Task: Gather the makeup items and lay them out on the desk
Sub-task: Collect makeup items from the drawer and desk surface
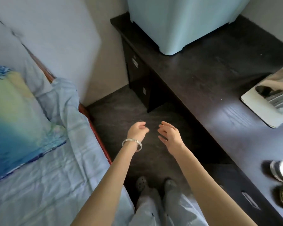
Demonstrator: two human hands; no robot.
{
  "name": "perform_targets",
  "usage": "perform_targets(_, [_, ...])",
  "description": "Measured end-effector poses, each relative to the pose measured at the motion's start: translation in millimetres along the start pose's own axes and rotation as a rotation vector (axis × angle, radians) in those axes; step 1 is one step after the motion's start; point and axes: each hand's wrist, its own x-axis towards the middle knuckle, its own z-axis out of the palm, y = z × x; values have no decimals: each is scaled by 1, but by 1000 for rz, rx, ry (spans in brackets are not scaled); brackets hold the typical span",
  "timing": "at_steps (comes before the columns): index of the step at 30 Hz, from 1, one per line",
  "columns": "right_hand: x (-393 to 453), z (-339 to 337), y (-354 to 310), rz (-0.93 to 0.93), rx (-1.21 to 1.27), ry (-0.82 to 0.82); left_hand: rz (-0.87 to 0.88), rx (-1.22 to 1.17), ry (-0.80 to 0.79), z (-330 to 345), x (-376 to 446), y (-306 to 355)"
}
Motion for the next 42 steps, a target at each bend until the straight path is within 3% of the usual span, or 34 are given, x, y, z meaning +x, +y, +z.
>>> perform_targets(6, [34,42,-23,28,-20,-18,-55,-26,28,-27,40,7])
perform_targets(12, [76,72,-74,29,-34,-69,-60,-58,95,-47,88,54])
perform_targets(25, [161,137,-147,44,-64,-46,-107,-28,66,-89,200,117])
perform_targets(31, [200,185,-162,79,9,51,-71,42,-19,-121,267,137])
perform_targets(42, [255,278,-205,79,366,213,-67,286,-246,-171,369,168])
